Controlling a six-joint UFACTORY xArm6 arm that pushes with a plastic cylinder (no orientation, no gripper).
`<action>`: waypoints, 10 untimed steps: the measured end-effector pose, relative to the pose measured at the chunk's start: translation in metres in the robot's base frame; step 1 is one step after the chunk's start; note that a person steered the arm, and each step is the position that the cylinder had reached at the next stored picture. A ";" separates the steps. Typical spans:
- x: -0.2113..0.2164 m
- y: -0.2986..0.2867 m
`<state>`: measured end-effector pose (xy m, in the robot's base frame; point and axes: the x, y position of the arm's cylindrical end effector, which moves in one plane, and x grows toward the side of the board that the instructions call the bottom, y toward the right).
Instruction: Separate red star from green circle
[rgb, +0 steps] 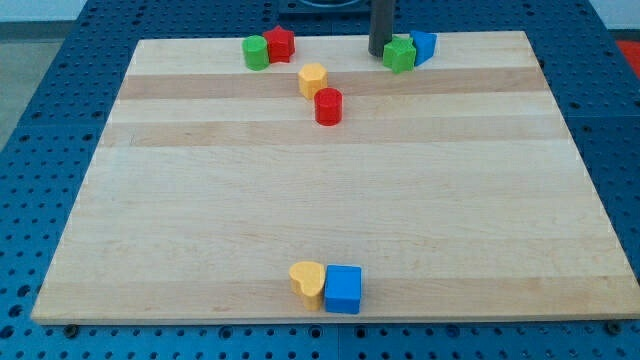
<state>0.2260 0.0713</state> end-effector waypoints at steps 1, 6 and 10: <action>-0.009 -0.012; -0.021 -0.184; 0.128 -0.159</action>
<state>0.3544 -0.0878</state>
